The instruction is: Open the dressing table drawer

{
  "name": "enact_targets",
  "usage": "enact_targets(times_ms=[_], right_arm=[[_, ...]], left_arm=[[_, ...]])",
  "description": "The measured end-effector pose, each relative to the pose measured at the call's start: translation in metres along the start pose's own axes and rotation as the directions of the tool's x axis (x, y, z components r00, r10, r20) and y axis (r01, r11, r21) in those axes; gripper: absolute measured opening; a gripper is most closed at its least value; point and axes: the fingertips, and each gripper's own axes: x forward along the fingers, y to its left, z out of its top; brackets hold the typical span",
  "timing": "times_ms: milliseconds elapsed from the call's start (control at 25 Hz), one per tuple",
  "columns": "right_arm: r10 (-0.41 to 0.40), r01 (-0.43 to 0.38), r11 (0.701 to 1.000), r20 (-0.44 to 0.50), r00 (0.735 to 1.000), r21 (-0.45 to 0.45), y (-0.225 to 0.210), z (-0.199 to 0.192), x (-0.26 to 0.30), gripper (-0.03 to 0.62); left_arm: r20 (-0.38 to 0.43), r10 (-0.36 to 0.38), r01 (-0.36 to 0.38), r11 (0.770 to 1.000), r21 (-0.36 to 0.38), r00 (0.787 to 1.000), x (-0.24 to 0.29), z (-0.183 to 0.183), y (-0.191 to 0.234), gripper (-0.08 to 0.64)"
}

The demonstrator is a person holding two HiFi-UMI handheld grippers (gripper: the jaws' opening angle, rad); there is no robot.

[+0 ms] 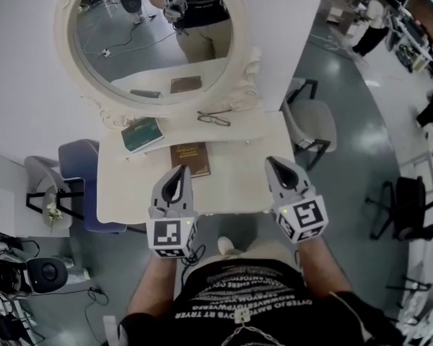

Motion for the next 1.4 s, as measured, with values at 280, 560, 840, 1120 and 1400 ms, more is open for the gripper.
enact_targets(times_ms=[280,560,840,1120,1400], right_arm=[[-0.020,0.021,1.000,-0.060,0.998,0.003,-0.002,-0.017,0.005,-0.008],[-0.010,0.017,0.999,-0.127,0.992,0.051,-0.016,-0.045,0.023,-0.008],[0.021,-0.012,0.998,-0.172,0.985,0.054,-0.034,-0.078,0.057,-0.008],[0.035,-0.014,0.996,-0.257,0.966,0.086,-0.056,-0.122,0.079,-0.008],[0.043,-0.019,0.997,-0.321,0.946,0.079,-0.071,-0.165,0.099,-0.008]], left_arm=[[-0.019,-0.025,0.025,0.999,-0.020,1.000,0.007,-0.014,-0.003,0.002],[-0.054,-0.017,0.015,0.999,-0.038,0.998,0.019,-0.027,0.000,0.002],[-0.088,0.005,-0.008,0.999,-0.033,0.996,0.047,-0.041,0.005,0.002],[-0.128,-0.002,-0.004,0.999,-0.050,0.992,0.079,-0.062,-0.006,0.002],[-0.154,-0.001,-0.017,0.993,-0.114,0.988,0.105,-0.083,-0.021,0.002]])
